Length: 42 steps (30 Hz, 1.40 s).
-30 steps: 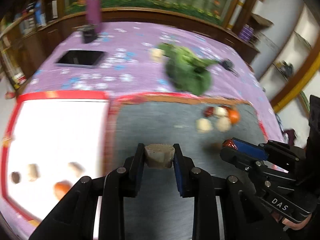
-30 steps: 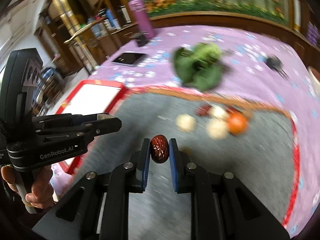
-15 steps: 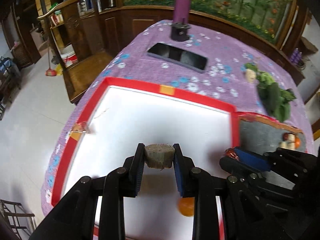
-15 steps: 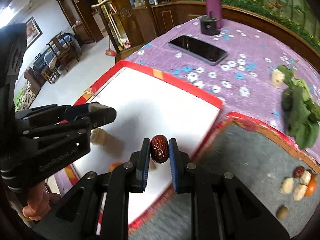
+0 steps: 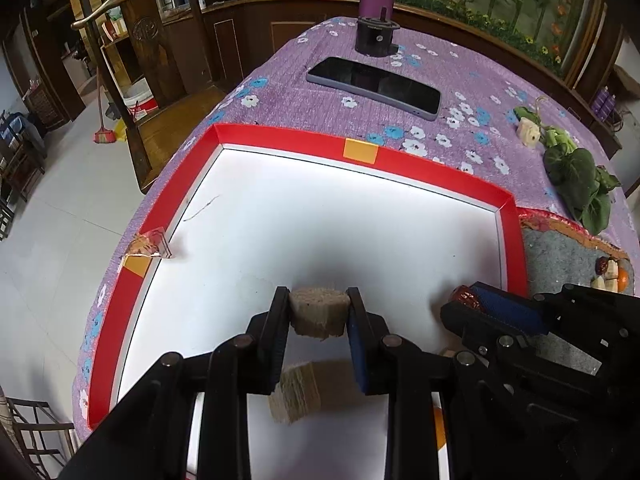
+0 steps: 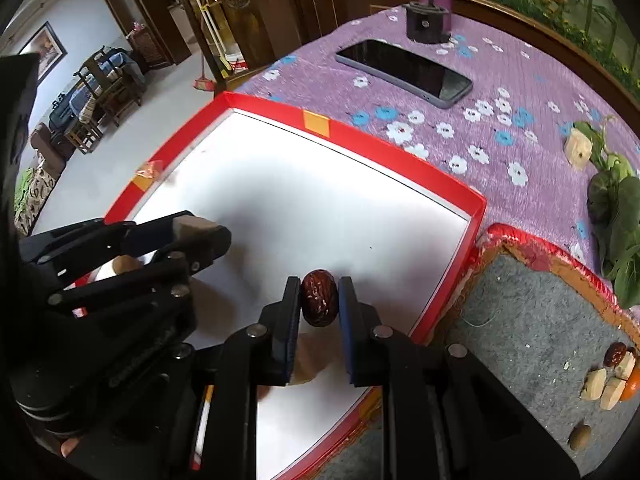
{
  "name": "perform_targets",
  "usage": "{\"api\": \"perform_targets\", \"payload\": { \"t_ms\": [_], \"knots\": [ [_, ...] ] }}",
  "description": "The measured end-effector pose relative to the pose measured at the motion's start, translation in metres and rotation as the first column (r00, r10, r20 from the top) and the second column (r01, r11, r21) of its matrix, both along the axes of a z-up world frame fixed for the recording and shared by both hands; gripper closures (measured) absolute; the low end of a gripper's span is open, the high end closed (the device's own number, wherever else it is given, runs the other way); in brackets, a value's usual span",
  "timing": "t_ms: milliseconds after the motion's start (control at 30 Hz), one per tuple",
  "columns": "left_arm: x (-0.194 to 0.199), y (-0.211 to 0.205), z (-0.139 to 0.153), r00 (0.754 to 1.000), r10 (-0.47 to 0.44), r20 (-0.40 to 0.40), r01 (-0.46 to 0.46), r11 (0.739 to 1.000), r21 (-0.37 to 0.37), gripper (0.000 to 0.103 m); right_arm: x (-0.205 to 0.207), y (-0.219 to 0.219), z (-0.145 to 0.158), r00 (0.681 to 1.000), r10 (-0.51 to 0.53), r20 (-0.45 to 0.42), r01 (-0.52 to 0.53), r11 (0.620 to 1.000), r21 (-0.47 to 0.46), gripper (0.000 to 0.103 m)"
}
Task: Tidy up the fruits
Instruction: 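Carry the beige block and red date into the white tray and open both tools, then move the left tool to a beige block while the right tool approaches a brown fruit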
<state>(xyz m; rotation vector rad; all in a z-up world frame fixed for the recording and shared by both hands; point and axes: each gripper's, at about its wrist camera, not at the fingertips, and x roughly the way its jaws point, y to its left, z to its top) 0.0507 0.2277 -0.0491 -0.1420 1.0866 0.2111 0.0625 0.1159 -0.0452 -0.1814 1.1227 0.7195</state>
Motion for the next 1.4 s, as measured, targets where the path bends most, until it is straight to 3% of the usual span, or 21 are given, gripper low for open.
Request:
{"api": "perform_targets", "payload": {
  "t_ms": [400, 633, 800, 1067, 1267, 1400],
  "knots": [
    [0.001, -0.004, -0.007, 1.000, 0.004, -0.006, -0.004, 1.000, 0.019, 0.070, 0.003, -0.001, -0.011, 0.999, -0.010, -0.032, 0.009, 1.000, -0.029, 0.081],
    [-0.003, 0.001, 0.005, 0.999, 0.025, 0.025, -0.025, 1.000, -0.012, 0.056, 0.004, -0.018, 0.002, 0.999, -0.035, -0.031, 0.036, 0.999, 0.035, 0.058],
    [-0.006, -0.003, 0.024, 0.998, 0.011, 0.061, -0.010, 1.000, -0.013, 0.056, -0.003, -0.041, 0.023, 0.998, -0.066, 0.022, 0.063, 0.993, 0.095, 0.057],
    [-0.006, -0.037, 0.053, 0.992, -0.051, 0.118, 0.054, 0.998, -0.023, 0.055, -0.019, -0.130, 0.045, 0.972, -0.215, 0.097, 0.199, 0.968, 0.154, 0.057],
    [0.004, -0.101, 0.051, 0.979, -0.168, 0.116, 0.172, 0.985, -0.025, 0.055, -0.036, -0.222, 0.030, 0.929, -0.359, 0.084, 0.349, 0.930, 0.112, 0.057],
    [0.013, -0.157, 0.043, 0.956, -0.275, 0.098, 0.279, 0.960, -0.032, 0.055, -0.042, -0.273, 0.011, 0.900, -0.432, 0.053, 0.429, 0.901, 0.067, 0.057]
  ]
}}
